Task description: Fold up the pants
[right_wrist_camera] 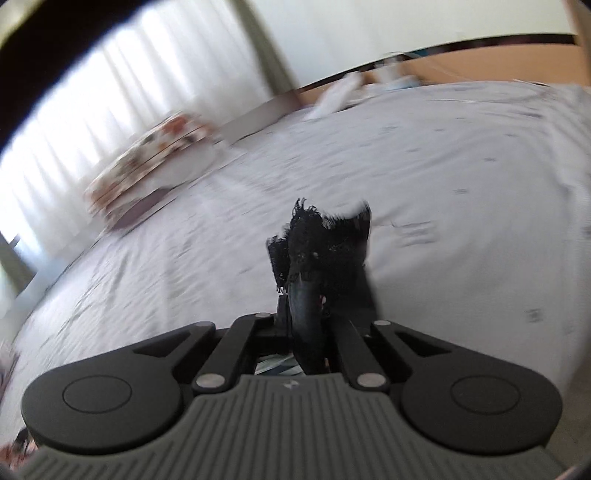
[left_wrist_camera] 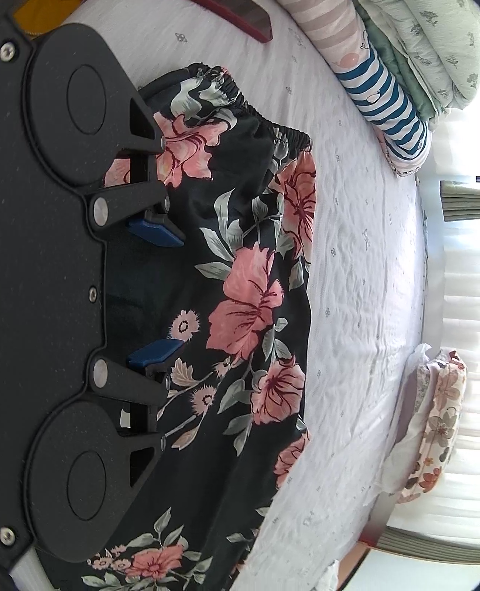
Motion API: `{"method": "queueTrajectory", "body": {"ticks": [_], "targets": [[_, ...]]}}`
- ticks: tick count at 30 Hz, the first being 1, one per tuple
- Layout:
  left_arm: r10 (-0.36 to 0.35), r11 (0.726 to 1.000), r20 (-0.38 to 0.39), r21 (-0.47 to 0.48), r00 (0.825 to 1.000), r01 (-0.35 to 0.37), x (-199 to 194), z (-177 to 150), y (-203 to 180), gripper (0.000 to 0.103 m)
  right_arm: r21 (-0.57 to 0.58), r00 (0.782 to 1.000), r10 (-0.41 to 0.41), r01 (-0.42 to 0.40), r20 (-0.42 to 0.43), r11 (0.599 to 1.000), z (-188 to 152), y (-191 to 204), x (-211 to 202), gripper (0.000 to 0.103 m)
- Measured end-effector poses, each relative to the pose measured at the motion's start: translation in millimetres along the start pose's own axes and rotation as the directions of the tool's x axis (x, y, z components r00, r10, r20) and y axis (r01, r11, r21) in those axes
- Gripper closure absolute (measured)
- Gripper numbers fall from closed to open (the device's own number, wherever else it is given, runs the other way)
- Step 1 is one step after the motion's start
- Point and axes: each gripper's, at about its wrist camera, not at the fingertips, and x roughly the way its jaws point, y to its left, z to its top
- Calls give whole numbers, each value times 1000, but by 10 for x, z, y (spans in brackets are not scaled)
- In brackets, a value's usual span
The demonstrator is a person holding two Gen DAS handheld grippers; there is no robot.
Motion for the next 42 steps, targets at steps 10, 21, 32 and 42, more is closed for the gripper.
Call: {"method": "queueTrajectory", "body": {"ticks": [10,21,32,42], "targets": [[-22,999,8,-31,1000,23,-26,-113,154,49,-202,939,223,-279,-263,939,-1008,1586,263,100],[-49,997,26,-52,998,50,-24,-175,273,48,-319,918,218,-327,-332,890,-1531,2122,144,100],[-59,997,30,-54,998,60,-52,-198,286,47,-352,923,196,-314,-332,882,-1639,2408,223,100],[-58,996,29,-58,998,60,-48,-220,308,46,-341,911,226,-346,-345,874,-1698,2529,188,100]]}}
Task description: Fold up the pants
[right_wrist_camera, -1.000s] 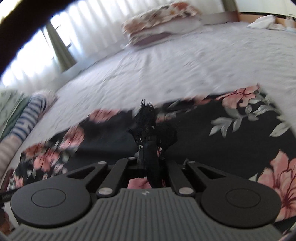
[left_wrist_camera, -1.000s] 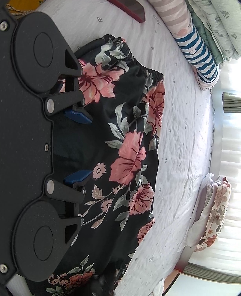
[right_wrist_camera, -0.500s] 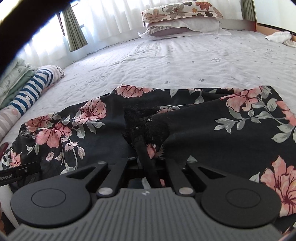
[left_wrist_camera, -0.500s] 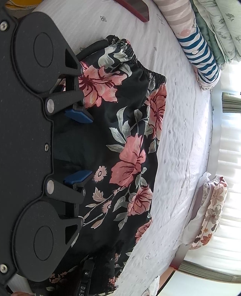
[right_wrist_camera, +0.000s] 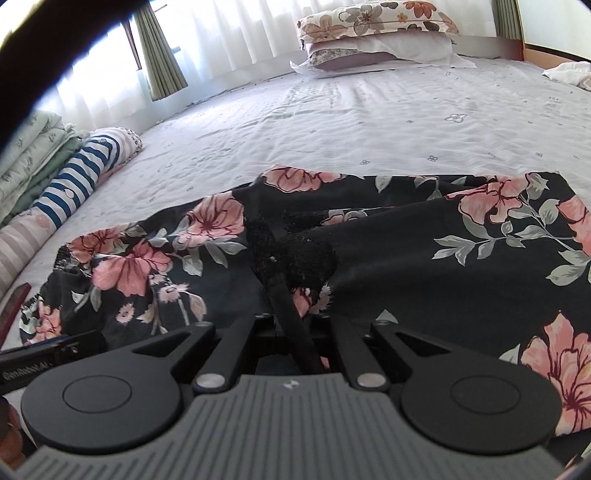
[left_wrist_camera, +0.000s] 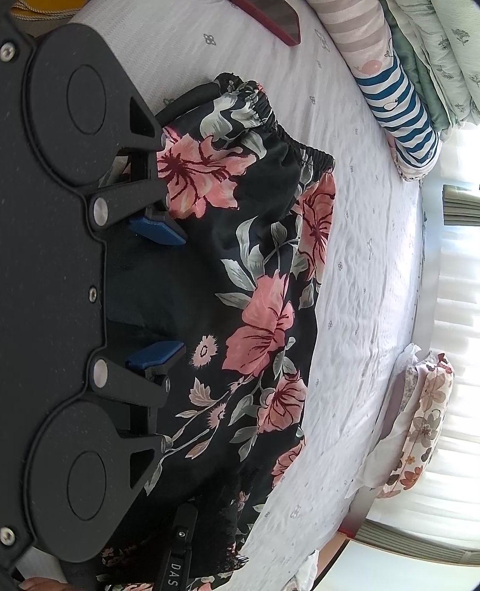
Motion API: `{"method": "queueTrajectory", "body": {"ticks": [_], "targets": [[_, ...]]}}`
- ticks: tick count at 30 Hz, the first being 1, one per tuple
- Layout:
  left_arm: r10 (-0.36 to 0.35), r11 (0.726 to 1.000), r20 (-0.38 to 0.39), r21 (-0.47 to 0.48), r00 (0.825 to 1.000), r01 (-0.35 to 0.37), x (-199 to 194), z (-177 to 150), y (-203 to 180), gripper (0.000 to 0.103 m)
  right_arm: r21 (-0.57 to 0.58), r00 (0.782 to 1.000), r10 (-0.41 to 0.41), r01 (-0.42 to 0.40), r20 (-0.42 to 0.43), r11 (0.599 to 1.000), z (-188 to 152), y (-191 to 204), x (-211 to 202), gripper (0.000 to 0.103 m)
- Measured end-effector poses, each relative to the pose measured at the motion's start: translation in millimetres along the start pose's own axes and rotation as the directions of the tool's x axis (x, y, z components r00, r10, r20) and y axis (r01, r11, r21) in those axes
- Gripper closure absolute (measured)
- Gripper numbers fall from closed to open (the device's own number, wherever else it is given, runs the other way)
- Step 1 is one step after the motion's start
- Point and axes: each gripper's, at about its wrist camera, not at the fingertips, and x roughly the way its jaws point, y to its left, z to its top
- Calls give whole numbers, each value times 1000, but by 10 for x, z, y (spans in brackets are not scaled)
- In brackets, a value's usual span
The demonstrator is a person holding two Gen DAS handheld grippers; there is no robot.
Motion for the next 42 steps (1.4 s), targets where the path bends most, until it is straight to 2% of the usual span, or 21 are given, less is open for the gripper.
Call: {"method": "queueTrajectory", "body": {"ticks": [8,16,18,20,25,27,29,33,36,37,42], "targets": [[-2,1000,0,0,1000,2,2,0,-3,44,-60,1000,-13,14,5,998,-65,170,60,100],[-2,1000,-1,2,1000,2,3,-3,-3,44,-76,1000,7,-7,1,997,-55,305,129,100],[-2,1000,-1,0,1000,2,2,-3,1,43,-96,1000,5,-5,3,995,-73,353,144,98],[-3,1000,-1,-4,1000,3,1,-9,6,43,-111,1000,9,-8,6,994,-86,387,151,92],[-5,1000,-2,-11,1000,5,-4,-11,14,43,-109,1000,29,-28,4,994,-92,422,153,90],[-5,1000,-3,-11,1000,4,-5,-13,17,42,-115,999,51,-51,-3,992,-91,442,157,86],[-5,1000,-2,-10,1000,5,-6,-13,19,42,-117,998,62,-62,-5,991,-91,446,155,75],[-4,1000,-2,-9,1000,4,-8,-11,21,41,-114,994,110,-111,-15,987,-98,450,128,63],[0,1000,-4,-15,1000,0,-19,-2,25,41,-98,987,159,-160,-24,982,-107,456,100,46],[4,1000,-5,-18,1000,-4,-29,7,23,41,-88,979,200,-202,-31,975,-106,460,76,40],[29,999,21,-42,999,-28,-110,32,32,41,-97,970,239,-241,-33,966,-103,465,-17,32]]}}
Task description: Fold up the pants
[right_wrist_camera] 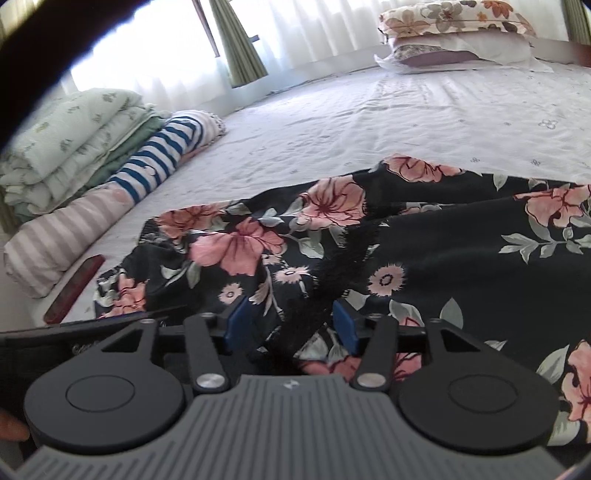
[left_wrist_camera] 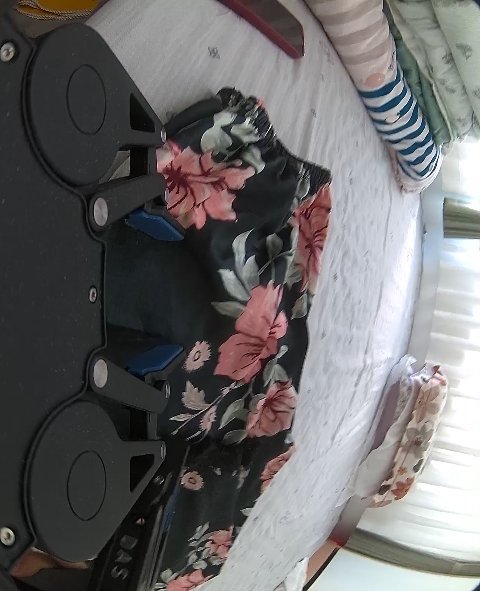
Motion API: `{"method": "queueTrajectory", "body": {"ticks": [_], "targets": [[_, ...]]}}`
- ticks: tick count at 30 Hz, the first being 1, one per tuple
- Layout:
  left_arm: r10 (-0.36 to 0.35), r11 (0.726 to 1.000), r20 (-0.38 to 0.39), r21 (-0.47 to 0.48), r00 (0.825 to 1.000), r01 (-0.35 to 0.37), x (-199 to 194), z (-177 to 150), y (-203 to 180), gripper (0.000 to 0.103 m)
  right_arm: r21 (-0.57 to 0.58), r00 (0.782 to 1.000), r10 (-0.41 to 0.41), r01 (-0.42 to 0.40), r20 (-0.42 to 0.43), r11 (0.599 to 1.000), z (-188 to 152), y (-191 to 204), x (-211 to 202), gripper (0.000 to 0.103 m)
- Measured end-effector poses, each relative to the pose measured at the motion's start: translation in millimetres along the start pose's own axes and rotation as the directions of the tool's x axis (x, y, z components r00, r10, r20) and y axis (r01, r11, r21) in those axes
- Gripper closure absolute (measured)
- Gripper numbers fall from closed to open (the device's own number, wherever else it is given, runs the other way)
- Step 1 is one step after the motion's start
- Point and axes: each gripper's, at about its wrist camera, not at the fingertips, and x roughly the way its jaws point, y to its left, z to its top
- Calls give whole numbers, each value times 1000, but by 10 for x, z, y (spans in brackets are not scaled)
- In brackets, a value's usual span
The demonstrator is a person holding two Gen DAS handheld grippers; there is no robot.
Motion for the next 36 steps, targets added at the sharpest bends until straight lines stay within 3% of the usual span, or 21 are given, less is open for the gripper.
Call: {"method": "queueTrajectory", "body": {"ticks": [1,3,5,7,9,10,13,14,16,19,22,24,28,32,36], "targets": [[8,1000,23,-12,1000,-7,-38,9,16,39,-4,1000,-1,1,7,1000,6,3,-40,28],[26,999,72,-45,997,-23,-120,53,65,25,-15,1000,-16,16,26,1000,19,-19,-146,23],[39,996,100,-77,994,-32,-177,112,125,24,-28,996,-64,66,63,997,34,-80,-275,14],[56,994,107,-99,993,-45,-199,161,185,22,-43,984,-147,152,100,987,40,-168,-401,13],[84,991,112,-114,990,-71,-207,178,243,20,-53,963,-239,247,127,967,34,-289,-511,13],[101,989,112,-121,989,-88,-209,181,271,20,-51,935,-325,335,144,941,6,-430,-610,13],[150,979,95,-152,984,-135,-193,146,357,15,-63,882,-442,457,165,887,-59,-615,-690,13],[161,976,85,-164,983,-145,-182,133,395,15,-63,882,-442,457,165,887,-59,-615,-690,13],[178,969,68,-187,982,-163,-169,103,456,15,-86,844,-512,528,159,845,-127,-733,-675,13],[210,957,54,-214,976,-194,-162,66,523,14,-128,806,-577,591,132,796,-243,-816,-586,13],[226,947,36,-244,974,-210,-144,40,590,13,-148,794,-588,607,154,781,-342,-807,-559,13],[220,939,18,-274,975,-207,-124,27,646,13,-161,805,-572,593,158,789,-347,-777,-550,13],[225,916,5,-342,974,-209,-55,7,760,13,-155,879,-458,475,135,866,-364,-749,-560,13],[222,898,13,-392,975,-199,64,46,851,10,-193,884,-444,466,147,863,-425,-659,-528,13],[238,885,35,-419,971,-202,206,97,925,10,-153,897,-422,439,132,885,-411,-708,-542,12]]}}
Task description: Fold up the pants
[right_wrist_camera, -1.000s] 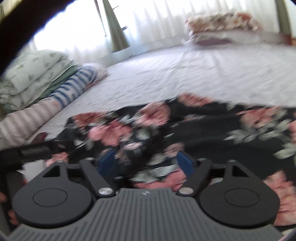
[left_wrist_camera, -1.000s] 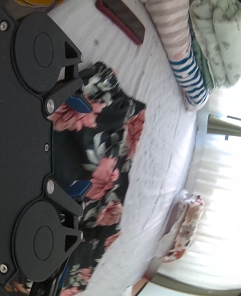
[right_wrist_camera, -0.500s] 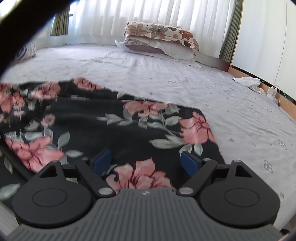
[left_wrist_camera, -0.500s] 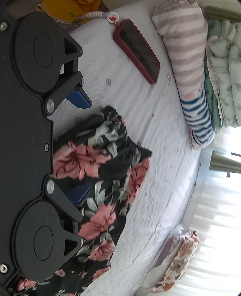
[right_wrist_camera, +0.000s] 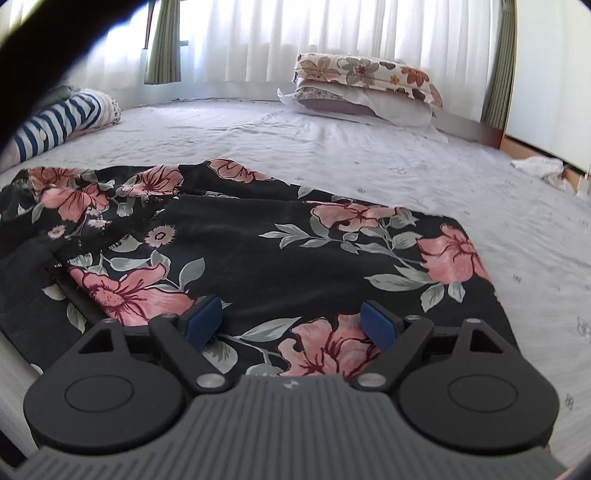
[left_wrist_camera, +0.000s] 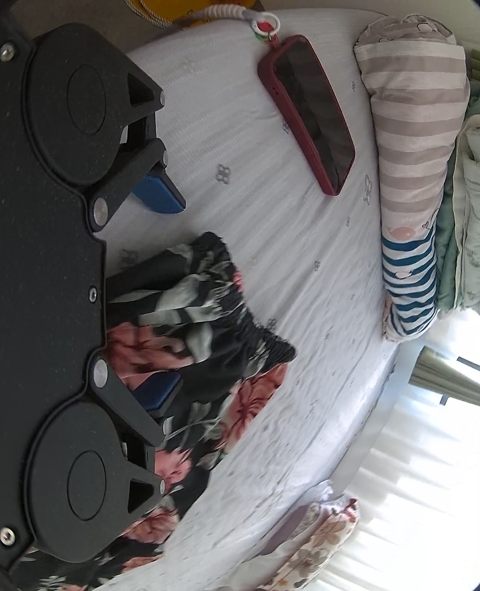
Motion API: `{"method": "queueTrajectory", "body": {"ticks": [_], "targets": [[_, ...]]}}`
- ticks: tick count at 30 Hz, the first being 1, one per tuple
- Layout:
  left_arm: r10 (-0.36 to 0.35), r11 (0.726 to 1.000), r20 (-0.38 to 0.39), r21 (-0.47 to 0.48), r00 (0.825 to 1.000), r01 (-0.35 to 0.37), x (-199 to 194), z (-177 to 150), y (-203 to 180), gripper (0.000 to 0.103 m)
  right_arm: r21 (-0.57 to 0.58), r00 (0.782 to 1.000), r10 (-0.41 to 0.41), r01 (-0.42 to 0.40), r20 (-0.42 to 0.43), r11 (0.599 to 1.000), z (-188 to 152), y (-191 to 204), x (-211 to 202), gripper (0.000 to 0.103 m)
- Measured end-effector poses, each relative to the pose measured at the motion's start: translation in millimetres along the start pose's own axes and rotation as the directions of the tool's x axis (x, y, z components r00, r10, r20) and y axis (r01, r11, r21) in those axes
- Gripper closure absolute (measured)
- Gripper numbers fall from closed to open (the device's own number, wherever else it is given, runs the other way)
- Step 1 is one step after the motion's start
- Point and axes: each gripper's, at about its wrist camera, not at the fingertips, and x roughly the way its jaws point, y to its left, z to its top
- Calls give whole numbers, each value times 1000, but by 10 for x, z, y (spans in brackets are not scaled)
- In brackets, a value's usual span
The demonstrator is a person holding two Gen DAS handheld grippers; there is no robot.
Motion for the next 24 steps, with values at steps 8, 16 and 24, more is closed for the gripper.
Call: {"method": "queueTrajectory", "body": {"ticks": [8,16,24], "targets": [[12,998,64,-58,998,-9,67,16,-8,65,6,1000,17,-17,5,1000,-9,-33,5,11],[-38,999,162,-32,986,43,-199,19,-200,95,52,998,62,-62,-2,997,30,-147,-63,11],[-257,959,210,176,943,222,-667,74,-1131,96,201,998,-7,21,-69,979,143,-498,-170,11]]}}
